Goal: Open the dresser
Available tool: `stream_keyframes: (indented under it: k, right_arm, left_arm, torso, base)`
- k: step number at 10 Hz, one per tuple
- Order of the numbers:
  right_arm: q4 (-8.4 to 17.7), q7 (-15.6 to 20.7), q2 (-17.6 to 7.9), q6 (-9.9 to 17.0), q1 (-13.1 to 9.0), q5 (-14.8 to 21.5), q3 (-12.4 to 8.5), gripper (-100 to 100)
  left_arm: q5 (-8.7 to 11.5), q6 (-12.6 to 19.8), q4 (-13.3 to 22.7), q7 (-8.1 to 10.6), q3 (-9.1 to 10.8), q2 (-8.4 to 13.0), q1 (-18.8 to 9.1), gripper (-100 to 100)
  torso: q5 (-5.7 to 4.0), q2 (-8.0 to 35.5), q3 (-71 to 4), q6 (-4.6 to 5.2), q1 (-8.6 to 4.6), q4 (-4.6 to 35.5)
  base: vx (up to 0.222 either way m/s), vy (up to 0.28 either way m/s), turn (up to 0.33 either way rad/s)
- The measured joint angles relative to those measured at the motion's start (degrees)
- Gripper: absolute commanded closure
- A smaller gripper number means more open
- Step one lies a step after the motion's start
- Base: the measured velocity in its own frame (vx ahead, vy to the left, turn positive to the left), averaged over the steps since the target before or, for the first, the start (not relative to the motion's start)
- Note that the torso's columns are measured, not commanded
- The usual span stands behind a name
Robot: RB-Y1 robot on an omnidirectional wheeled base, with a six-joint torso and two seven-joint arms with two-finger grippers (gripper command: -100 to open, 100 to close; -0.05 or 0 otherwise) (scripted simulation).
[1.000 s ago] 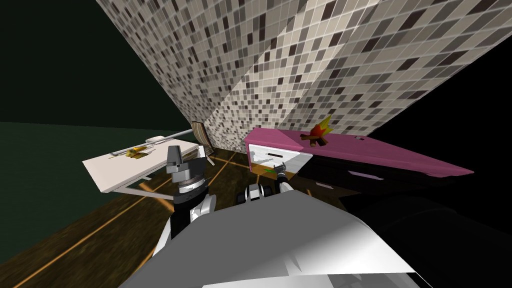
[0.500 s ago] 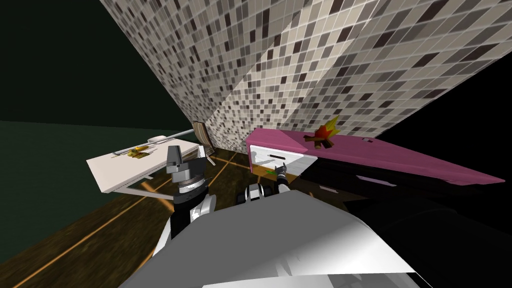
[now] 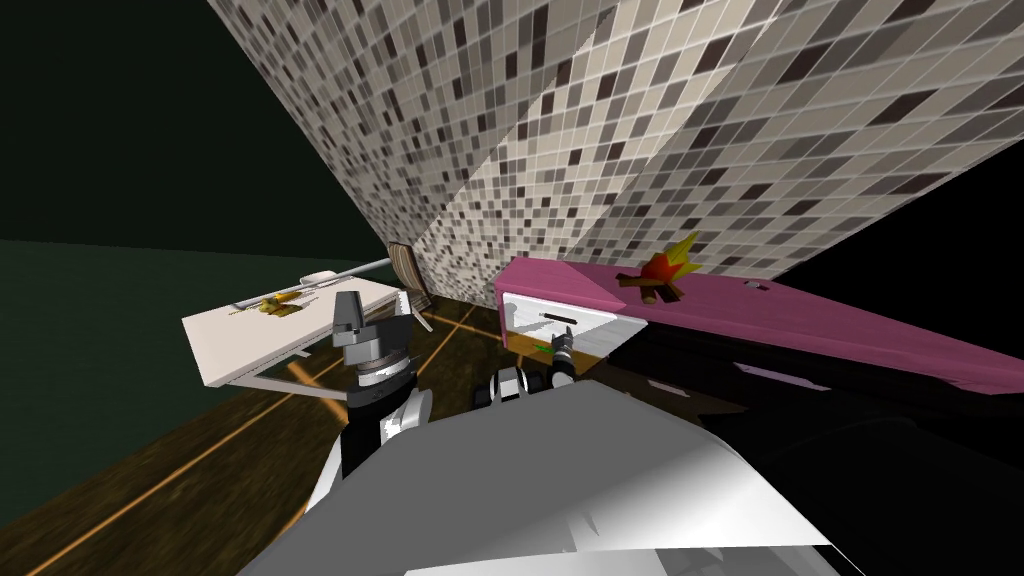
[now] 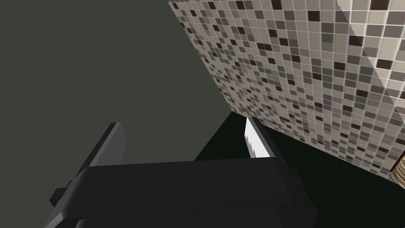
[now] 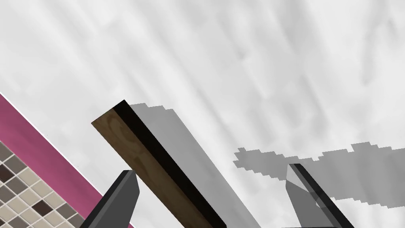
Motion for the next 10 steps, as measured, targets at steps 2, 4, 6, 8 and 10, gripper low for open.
stream_keyframes:
  k: [2,4,6,8,10]
  right_arm:
    - [1.52,1.18,0.57,2.23,-0.18,3.09,0.49,-100]
    - [3.16,2.11,1.18,4.45,-0.42,6.19,1.03,-100]
    - [4.40,3.14,1.74,6.35,-0.58,8.99,1.39,-100]
    - [5.77,3.91,2.33,8.18,-0.78,11.67,1.79,-100]
    - [7.32,4.91,3.29,10.43,-1.03,14.44,2.27,-100]
  left_arm:
    - [0.00,0.00,0.00,0.00,0.00,0.00,0.00,0]
    - [0.00,0.00,0.00,0.00,0.00,0.00,0.00,0]
    - [0.00,0.00,0.00,0.00,0.00,0.00,0.00,0]
    - [0.00,0.00,0.00,0.00,0.00,0.00,0.00,0]
    - [0.00,0.00,0.00,0.00,0.00,0.00,0.00,0]
  torso:
    - [-0.02,0.01,0.01,0.00,-0.07,0.00]
    - [-0.01,0.02,0.01,0.00,-0.02,0.01]
    - [0.00,0.01,0.00,0.00,0.01,0.00]
    - [-0.01,0.01,0.01,0.00,-0.06,0.00]
    - [0.00,0.00,-0.01,0.01,-0.01,0.00]
  base:
    - [0.055,0.000,0.033]
    - [0.049,0.003,0.027]
    - [0.046,0.010,0.033]
    - [0.054,0.001,0.041]
    - [0.046,0.007,0.017]
